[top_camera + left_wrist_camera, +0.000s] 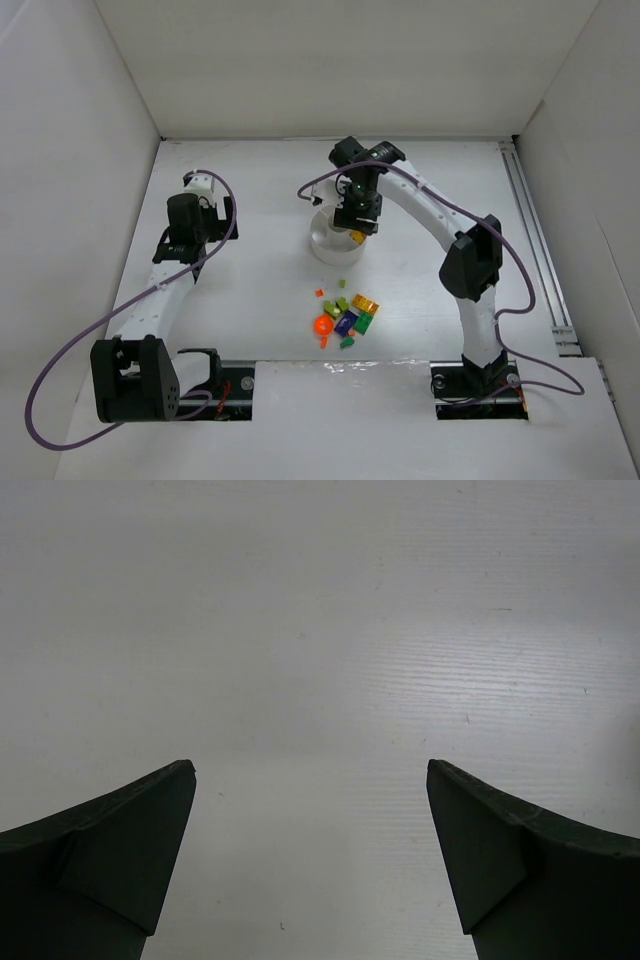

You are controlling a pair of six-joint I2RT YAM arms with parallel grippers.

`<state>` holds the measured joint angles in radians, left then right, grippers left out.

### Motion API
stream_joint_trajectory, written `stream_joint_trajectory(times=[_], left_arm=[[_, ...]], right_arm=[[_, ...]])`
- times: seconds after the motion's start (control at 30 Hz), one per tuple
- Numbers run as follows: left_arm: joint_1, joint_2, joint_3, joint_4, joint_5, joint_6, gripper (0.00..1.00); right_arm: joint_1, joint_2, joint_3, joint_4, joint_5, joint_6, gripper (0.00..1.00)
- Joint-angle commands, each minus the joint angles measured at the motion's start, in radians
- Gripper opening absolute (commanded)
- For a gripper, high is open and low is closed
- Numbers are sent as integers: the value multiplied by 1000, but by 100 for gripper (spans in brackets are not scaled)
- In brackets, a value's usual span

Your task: Sort the legos into containers by color

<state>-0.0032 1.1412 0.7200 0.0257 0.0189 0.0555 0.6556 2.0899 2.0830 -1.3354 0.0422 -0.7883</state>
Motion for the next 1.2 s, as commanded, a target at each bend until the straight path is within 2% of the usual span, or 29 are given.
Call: stream_joint_trajectory(times=[0.0, 0.07, 0.2, 0.3, 0.37, 0.47, 0.53, 0.63, 0.67, 0.77, 0.87, 0.97, 1.17], left_arm=[[6, -15, -2, 29, 10, 9, 100], [6, -15, -2, 29, 19, 9, 100], [6, -15, -2, 29, 19, 9, 100], [6, -34, -20, 49, 19, 0, 100], [6, -43, -21, 59, -2, -23, 100], [6, -63, -21, 68, -31, -48, 100], [6, -72, -30, 80, -53, -62, 100], [6, -81, -30, 80, -77, -75, 100], [6, -93, -39, 80, -91, -75, 100], [15, -103, -39, 80, -102, -75, 100], [16, -112, -39, 80, -102, -75, 100], [16, -112, -39, 80, -111, -75, 100], [16, -101, -39, 89, -100, -75, 100]], right_arm=[[-14, -20, 67, -47, -33, 24, 72], [-27, -43, 86, -47, -65, 58, 74], [-96, -151, 69, -47, -218, 124, 68], [-154, -287, -78, -38, -346, 124, 61], [-177, -356, -235, -13, -402, 124, 61], [-177, -493, -388, 92, -471, 194, 60], [-177, -597, -532, 168, -508, 297, 61], [-97, -726, -716, 342, -495, 479, 62], [-71, -757, -759, 437, -475, 529, 64], [34, -852, -912, 566, -371, 682, 64], [107, -863, -995, 666, -291, 791, 64], [137, -841, -1031, 728, -246, 856, 63], [176, -762, -1061, 864, -136, 856, 66]])
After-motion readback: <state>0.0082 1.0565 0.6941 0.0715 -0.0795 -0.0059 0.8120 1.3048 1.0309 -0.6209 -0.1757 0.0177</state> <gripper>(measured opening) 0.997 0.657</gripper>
